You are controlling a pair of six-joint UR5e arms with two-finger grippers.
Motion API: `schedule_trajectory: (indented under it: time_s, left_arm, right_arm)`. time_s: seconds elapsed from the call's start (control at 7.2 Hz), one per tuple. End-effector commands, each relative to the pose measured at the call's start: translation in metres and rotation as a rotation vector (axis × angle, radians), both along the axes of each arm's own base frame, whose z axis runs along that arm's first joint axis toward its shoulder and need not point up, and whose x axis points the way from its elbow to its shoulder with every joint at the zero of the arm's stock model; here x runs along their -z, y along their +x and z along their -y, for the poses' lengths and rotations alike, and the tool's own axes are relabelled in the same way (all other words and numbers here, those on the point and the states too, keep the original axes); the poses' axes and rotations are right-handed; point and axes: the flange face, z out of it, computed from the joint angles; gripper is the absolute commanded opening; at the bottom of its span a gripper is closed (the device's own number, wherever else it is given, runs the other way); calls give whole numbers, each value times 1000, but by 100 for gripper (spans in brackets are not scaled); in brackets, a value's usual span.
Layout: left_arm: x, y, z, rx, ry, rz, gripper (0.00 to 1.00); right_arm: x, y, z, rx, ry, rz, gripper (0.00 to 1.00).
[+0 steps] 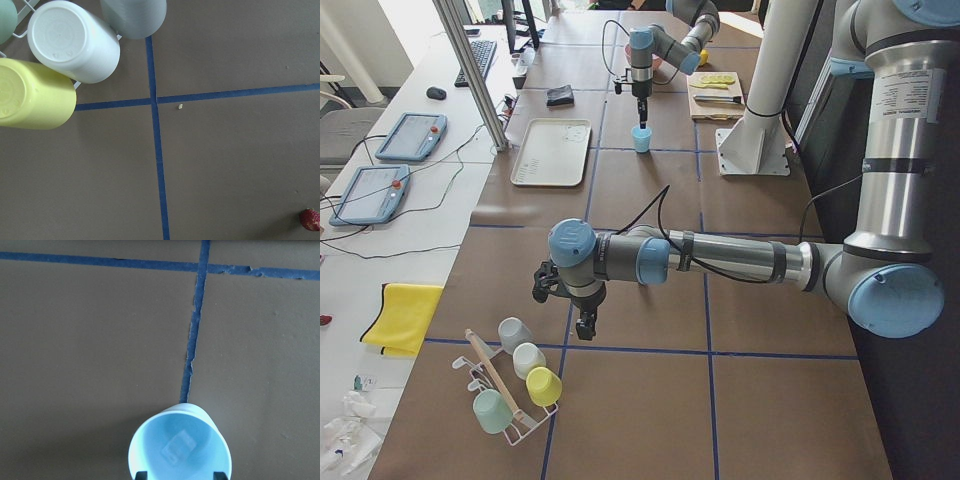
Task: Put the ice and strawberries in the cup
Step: 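Open the right gripper to drop the ice cube into the cup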
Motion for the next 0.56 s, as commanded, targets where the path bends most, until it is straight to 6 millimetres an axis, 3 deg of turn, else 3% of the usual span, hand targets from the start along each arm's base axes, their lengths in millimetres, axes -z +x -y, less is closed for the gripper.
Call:
schedule_trajectory:
  time_s: [0.0,0.14,0.28,0.42]
  left_arm:
    - [0,1,0,-1,0,0,100]
    - [0,1,0,-1,-1,0,100]
    - [1,1,0,0,-1,0,100]
    - [1,1,0,0,2,0,100]
  right_arm:
    - [6,5,0,-3,4,11,99]
    - [17,41,15,-27,-5,27,99]
    - [19,94,13,-31,-29,29,99]
    - [4,143,13,-55,-11,19,99]
